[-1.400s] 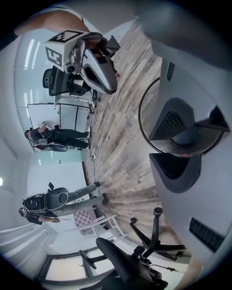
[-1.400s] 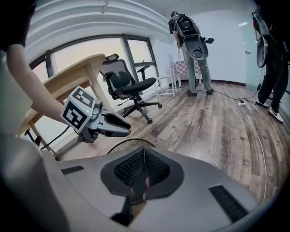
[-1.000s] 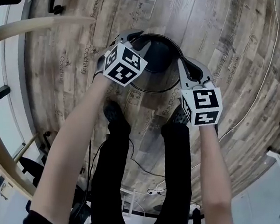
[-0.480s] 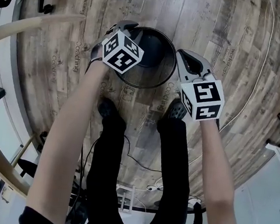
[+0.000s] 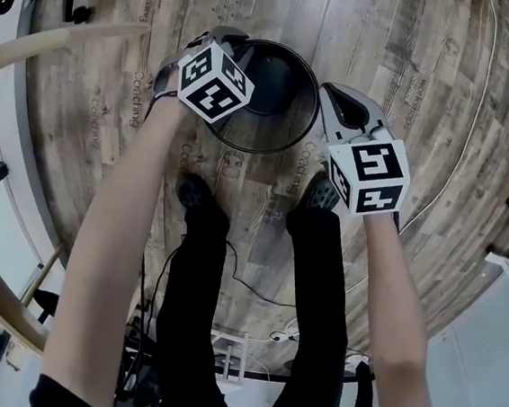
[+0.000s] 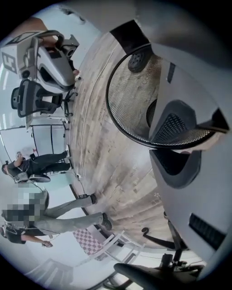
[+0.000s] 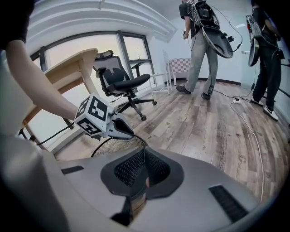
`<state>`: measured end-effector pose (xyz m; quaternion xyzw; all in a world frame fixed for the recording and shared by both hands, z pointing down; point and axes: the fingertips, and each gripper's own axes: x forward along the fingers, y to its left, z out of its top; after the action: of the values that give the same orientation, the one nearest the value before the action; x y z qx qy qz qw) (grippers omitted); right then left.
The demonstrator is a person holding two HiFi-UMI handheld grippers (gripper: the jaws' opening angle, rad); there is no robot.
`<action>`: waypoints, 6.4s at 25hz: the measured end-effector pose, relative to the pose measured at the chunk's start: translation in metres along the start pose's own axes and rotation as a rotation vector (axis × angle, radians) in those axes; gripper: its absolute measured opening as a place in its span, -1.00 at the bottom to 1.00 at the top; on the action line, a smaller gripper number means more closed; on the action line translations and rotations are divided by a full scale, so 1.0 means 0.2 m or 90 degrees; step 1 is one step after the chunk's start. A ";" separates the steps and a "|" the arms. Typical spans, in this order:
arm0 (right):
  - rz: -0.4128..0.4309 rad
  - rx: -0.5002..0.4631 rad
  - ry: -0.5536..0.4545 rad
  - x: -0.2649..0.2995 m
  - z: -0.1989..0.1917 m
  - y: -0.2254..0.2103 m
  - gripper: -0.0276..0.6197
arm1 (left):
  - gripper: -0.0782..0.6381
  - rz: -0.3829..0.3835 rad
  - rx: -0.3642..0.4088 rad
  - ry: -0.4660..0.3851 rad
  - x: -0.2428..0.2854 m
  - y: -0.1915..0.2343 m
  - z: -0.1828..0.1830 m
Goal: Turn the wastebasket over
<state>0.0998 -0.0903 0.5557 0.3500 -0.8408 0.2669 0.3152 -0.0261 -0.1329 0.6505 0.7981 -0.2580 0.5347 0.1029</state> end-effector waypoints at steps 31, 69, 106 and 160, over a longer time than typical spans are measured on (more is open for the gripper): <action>-0.008 -0.016 -0.014 -0.17 0.12 0.10 -0.81 | -0.67 0.070 0.062 -0.018 -0.39 -0.19 0.03; 0.057 0.004 0.216 0.09 -0.48 0.39 -0.74 | -0.64 -0.118 -0.033 -0.069 -0.45 -1.17 -0.36; 0.084 0.016 0.281 0.34 -0.93 0.65 -0.03 | -0.51 -0.173 -0.126 -0.067 -0.36 -1.45 -0.61; 0.348 -0.284 0.300 0.89 -0.46 0.54 0.03 | 0.25 -0.189 -0.699 0.039 -0.21 -1.26 -0.77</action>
<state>-0.0494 -0.0373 0.7181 -0.0334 -0.8448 0.2249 0.4844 -0.0299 0.1606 0.7031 0.6394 -0.3798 0.3248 0.5844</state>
